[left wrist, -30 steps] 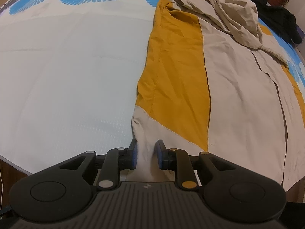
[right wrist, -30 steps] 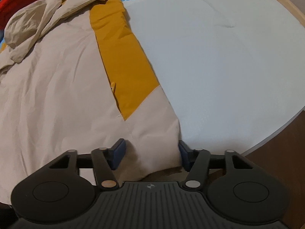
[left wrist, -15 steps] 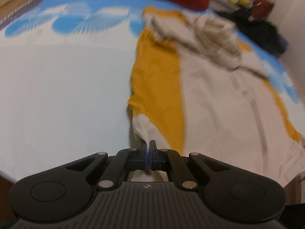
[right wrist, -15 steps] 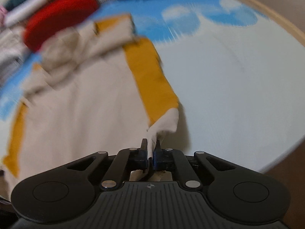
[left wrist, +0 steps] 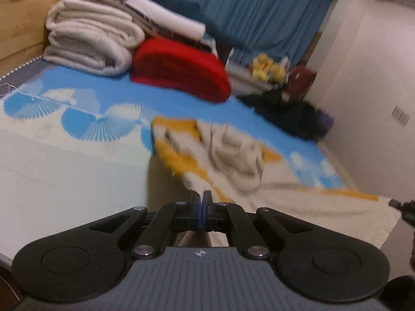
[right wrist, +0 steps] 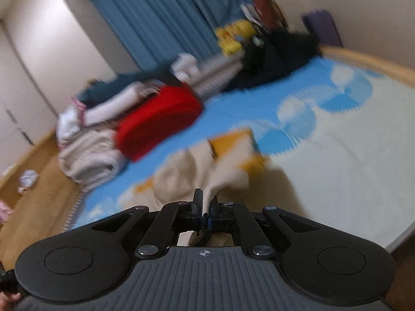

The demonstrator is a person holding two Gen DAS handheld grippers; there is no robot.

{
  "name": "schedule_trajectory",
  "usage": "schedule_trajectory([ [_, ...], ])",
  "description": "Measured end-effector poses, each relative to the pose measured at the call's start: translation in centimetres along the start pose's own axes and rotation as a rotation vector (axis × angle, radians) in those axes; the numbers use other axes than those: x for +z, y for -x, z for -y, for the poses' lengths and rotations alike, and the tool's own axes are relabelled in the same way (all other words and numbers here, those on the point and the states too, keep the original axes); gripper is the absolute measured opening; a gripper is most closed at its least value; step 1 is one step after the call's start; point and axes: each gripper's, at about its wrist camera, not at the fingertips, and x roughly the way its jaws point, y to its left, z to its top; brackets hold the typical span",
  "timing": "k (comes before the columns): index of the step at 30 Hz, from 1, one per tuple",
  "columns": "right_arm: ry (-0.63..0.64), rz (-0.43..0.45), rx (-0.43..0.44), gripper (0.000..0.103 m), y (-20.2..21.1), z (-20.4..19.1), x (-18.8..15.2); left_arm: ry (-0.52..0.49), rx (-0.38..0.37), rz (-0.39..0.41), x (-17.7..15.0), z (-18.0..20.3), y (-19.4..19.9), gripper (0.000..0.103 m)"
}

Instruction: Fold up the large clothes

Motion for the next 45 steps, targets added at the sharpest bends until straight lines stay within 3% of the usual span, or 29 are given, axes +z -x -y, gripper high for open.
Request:
schedule_trajectory([
  [4,0.019,0.091,0.081,0.002,4.3,-1.3,1.4,0.054,-0.041,0.083,1.5,-0.1,4.7,0.000],
  [8,-0.027,0.106,0.080,0.002,2.4,-0.6,2.6,0.110,-0.002,0.083,3.0,-1.8,2.3,0.000],
  [13,-0.080,-0.001,-0.076,0.002,-7.3,2.3,2.9,0.232,0.068,-0.057,3.1,-6.8,-8.6,0.001],
  [17,-0.014,-0.082,-0.210,0.003,-14.9,3.7,1.7,0.269,0.126,-0.143,2.1,-9.4,-14.9,0.001],
  [19,-0.013,-0.106,-0.249,0.004,-17.1,3.9,0.6,0.339,0.114,-0.148,2.1,-10.3,-15.8,0.003],
  [22,-0.052,-0.125,-0.320,0.015,-19.0,4.0,-0.2,0.350,0.121,-0.111,3.0,-10.8,-15.8,0.012],
  [24,-0.080,-0.081,-0.320,0.023,-19.0,4.2,0.1,0.357,0.158,-0.090,3.1,-11.2,-15.5,0.018],
  [27,-0.079,-0.046,-0.336,0.028,-18.4,4.6,-0.1,0.381,0.182,-0.082,3.1,-12.5,-14.6,0.019],
  [37,-0.032,-0.049,-0.357,0.034,-15.1,6.2,-0.9,0.267,0.242,-0.202,1.3,-13.1,-13.6,0.035],
  [39,-0.029,-0.077,-0.350,0.043,-15.2,6.6,-1.1,0.242,0.244,-0.223,1.0,-12.7,-14.2,0.050],
  [41,-0.026,-0.127,-0.331,0.049,-15.9,7.1,-1.8,0.193,0.251,-0.251,0.7,-11.9,-15.2,0.056],
  [45,0.023,-0.224,-0.338,0.050,-18.2,7.4,-3.4,0.122,0.248,-0.288,-0.2,-10.9,-17.4,0.057],
])
